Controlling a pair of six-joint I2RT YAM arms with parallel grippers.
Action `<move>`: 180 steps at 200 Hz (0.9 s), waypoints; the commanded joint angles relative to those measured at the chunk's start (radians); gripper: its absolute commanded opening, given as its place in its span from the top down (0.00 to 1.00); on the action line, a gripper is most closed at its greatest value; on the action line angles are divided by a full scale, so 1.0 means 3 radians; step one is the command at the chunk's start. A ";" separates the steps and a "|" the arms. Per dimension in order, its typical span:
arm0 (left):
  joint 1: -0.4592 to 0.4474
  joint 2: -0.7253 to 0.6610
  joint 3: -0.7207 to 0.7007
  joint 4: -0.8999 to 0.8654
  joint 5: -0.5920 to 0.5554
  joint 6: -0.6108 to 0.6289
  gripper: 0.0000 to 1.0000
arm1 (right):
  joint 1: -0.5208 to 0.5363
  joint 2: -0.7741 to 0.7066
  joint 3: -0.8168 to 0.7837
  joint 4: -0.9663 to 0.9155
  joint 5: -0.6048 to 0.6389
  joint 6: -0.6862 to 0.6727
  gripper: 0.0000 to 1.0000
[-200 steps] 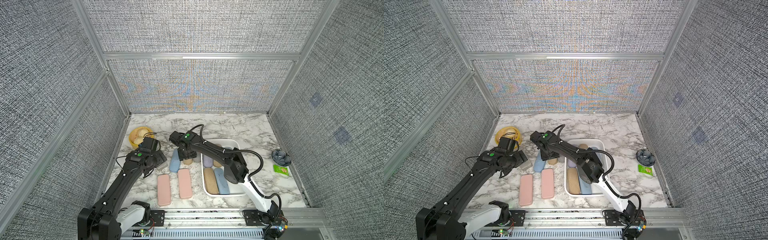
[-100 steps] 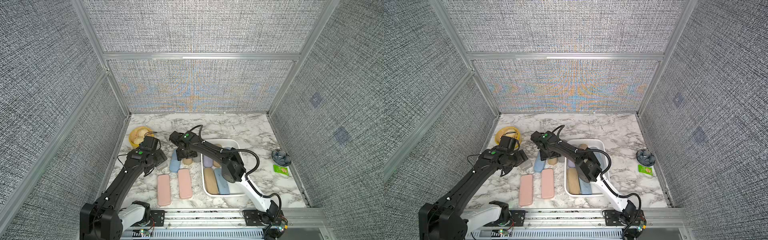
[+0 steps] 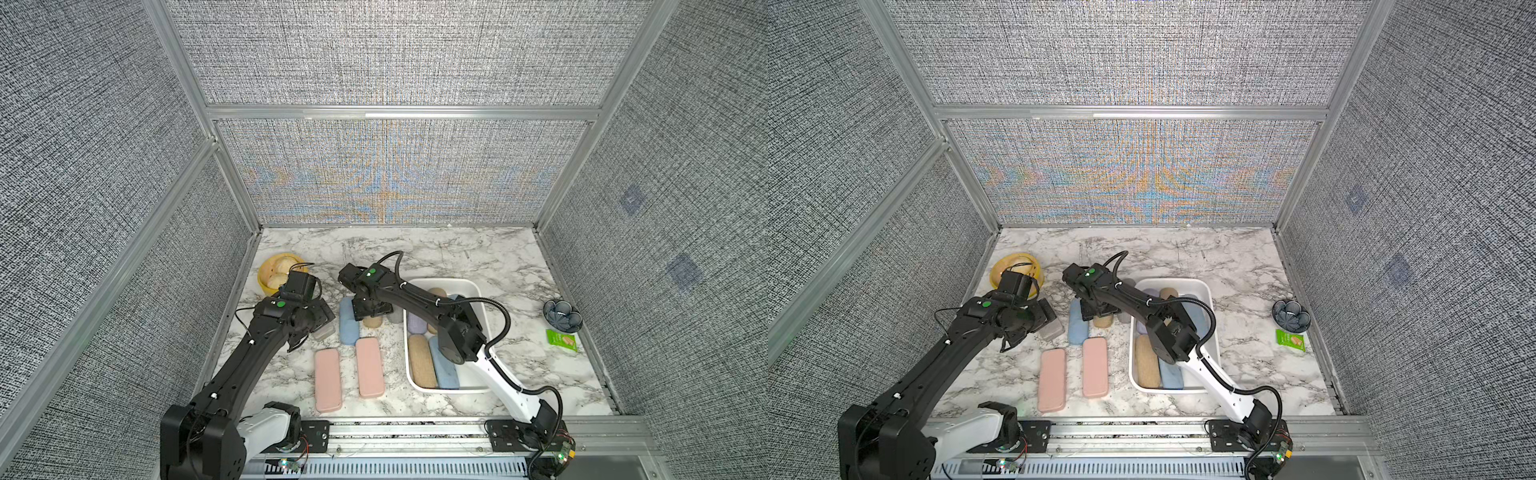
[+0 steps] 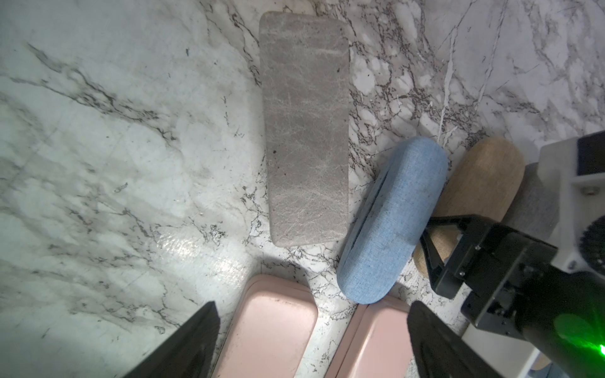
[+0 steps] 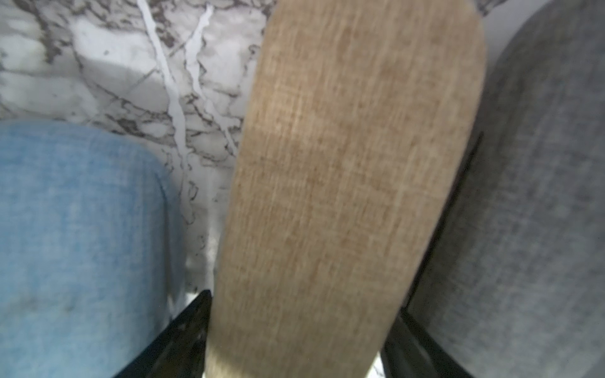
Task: Put the glasses cases into the storage boxes
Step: Pick up the glasses case at the center of the board, then place the glasses case in the storage box.
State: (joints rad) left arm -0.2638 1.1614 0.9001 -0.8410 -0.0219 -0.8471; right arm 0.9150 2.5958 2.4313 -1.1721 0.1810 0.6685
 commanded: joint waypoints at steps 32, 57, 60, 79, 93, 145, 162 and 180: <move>0.0005 0.0059 0.0075 -0.0125 0.0035 -0.0040 0.10 | 0.0002 -0.0139 -0.0048 -0.0006 0.0066 -0.0071 0.42; 0.0005 0.0087 0.0151 -0.0182 0.0065 0.0056 0.12 | 0.0014 -0.0271 -0.0052 -0.0012 0.0039 -0.0076 0.48; 0.0005 0.0091 0.0157 -0.0183 0.0066 0.0060 0.12 | 0.0016 -0.0290 -0.0055 -0.0010 0.0030 -0.0076 0.48; 0.0005 0.0093 0.0190 -0.0218 0.0056 0.0083 0.12 | 0.0023 -0.0428 -0.0056 -0.0044 -0.0033 -0.0066 0.49; 0.0001 0.0068 0.0214 -0.0243 0.0026 0.0092 0.13 | 0.0025 -0.0558 -0.0067 -0.0101 -0.0075 -0.0037 0.50; 0.0005 -0.0016 0.0304 -0.0250 -0.0058 0.0264 0.15 | 0.0073 -0.1366 -0.0647 -0.0148 -0.0143 0.0051 0.53; 0.0005 0.0012 0.0303 -0.0208 0.0027 0.0282 0.16 | 0.0098 -0.1732 -0.1000 -0.0170 -0.0127 0.0085 0.54; 0.0005 0.0051 0.0314 -0.0152 0.0118 0.0302 0.16 | 0.0125 -0.2190 -0.1426 -0.0214 -0.0082 0.0115 0.54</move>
State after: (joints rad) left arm -0.2638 1.1648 0.9871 -0.9058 -0.0216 -0.7822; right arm 0.9443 2.0605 2.1143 -1.1965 0.1425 0.6792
